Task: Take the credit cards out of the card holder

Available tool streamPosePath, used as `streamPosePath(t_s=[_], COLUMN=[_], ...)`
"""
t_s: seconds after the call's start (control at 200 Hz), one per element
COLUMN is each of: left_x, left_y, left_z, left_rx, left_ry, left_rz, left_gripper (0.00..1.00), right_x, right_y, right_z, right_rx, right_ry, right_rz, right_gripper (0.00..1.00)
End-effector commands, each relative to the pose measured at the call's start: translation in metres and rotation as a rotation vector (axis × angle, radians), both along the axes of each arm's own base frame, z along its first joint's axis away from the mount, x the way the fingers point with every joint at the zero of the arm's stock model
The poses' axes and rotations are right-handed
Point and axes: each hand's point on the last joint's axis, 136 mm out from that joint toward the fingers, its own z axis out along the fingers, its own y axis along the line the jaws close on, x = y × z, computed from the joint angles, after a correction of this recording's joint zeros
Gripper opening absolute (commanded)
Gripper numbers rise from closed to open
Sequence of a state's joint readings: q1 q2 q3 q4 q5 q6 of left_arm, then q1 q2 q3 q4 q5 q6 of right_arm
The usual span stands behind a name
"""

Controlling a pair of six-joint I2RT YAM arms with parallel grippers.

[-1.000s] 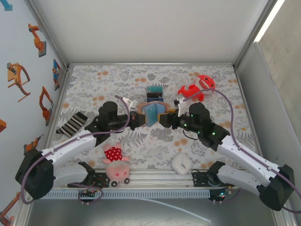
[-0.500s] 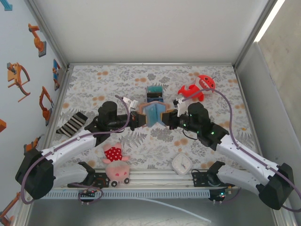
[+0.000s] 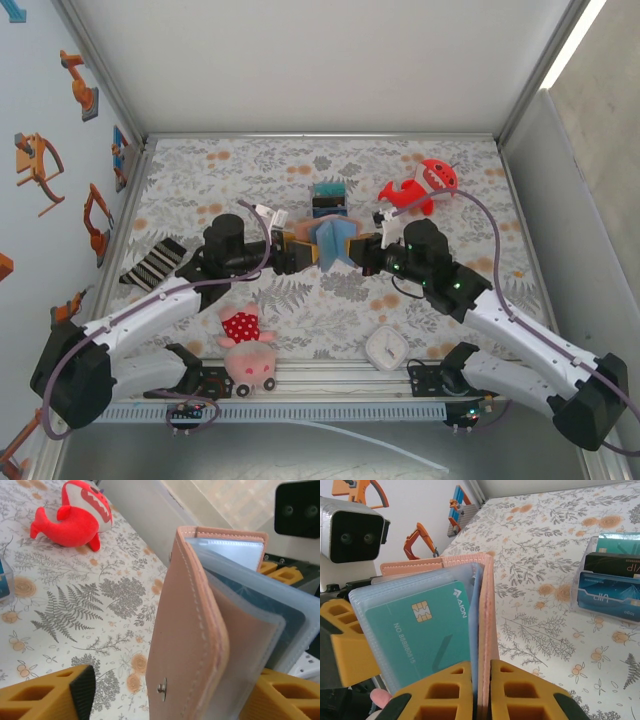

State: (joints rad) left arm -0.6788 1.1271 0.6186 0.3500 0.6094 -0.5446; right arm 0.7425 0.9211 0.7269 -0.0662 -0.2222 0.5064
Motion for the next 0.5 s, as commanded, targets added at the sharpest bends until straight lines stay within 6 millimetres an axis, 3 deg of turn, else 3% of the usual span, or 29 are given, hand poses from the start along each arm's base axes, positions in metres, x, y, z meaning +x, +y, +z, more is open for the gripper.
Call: streamPosePath(t_s=[0.0, 0.145, 0.366, 0.496], left_x=[-0.002, -0.002, 0.003, -0.001], left_y=[0.002, 0.003, 0.005, 0.001], left_z=[0.013, 0.012, 0.012, 0.022], left_rx=[-0.041, -0.04, -0.058, -0.115], left_ry=[-0.037, -0.024, -0.014, -0.025], left_rz=[-0.003, 0.003, 0.029, -0.007], left_gripper=[0.8, 0.89, 0.89, 0.89], right_x=[0.001, 0.003, 0.005, 0.004], right_y=[-0.002, -0.002, -0.004, -0.005], right_z=[0.014, 0.015, 0.013, 0.012], right_rx=[0.036, 0.034, 0.03, 0.028], right_ry=[-0.027, -0.021, -0.007, -0.004], right_rz=[-0.022, -0.035, -0.052, -0.053], right_gripper=[0.0, 0.0, 0.0, 0.0])
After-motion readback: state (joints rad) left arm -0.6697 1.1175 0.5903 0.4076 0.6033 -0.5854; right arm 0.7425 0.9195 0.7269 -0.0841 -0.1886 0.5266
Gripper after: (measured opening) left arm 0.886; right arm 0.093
